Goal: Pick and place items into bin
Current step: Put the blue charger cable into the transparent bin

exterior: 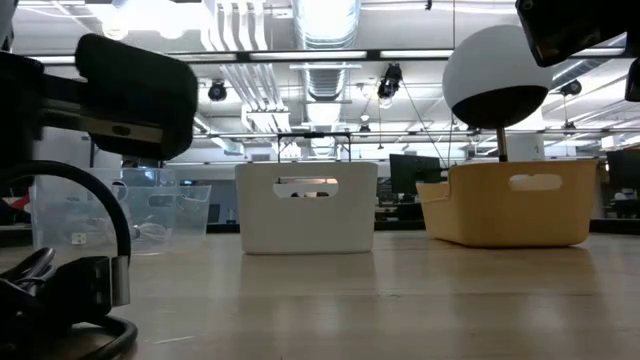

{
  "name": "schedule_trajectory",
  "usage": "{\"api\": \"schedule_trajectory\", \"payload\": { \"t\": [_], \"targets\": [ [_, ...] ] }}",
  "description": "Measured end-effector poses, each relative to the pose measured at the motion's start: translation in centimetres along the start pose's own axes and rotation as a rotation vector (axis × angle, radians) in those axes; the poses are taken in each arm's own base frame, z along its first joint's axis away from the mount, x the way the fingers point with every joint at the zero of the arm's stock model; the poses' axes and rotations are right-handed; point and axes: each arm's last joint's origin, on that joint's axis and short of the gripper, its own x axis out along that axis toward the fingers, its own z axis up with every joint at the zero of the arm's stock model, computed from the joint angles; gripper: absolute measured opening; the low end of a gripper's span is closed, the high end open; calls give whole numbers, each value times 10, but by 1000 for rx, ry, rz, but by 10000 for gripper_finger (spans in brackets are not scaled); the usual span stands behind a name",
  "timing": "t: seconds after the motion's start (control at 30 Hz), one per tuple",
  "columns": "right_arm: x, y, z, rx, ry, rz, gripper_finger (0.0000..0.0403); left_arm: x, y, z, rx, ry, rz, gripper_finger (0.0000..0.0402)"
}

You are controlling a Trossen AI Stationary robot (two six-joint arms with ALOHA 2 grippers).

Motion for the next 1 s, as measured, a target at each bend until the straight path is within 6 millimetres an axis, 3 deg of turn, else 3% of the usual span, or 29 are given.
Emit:
{"api": "schedule_trajectory", "payload": {
  "t": [0.13,0.3,0.47,0.57,0.73,0.87,1.0],
  "targets": [
    [0,0,0,-5,-2,-1,88,-5,-1,-3,-6,32,-10,16],
    [0,0,0,-7,-2,-3,86,-20,-1,-4,-73,126,1,11],
    [0,-1,0,5,-3,-4,90,-71,0,12,-271,2,96,4],
    [1,-1,0,38,-3,-7,91,-95,10,9,-607,-62,192,4],
    [3,-3,0,109,-3,-20,85,-134,24,-20,-1342,-214,331,3],
    [5,-5,-1,160,-4,-29,86,-165,7,-47,-1700,-426,394,3],
    [6,-6,-1,185,-6,-35,90,-187,-15,-86,-1951,-694,479,2]
  ]
}}
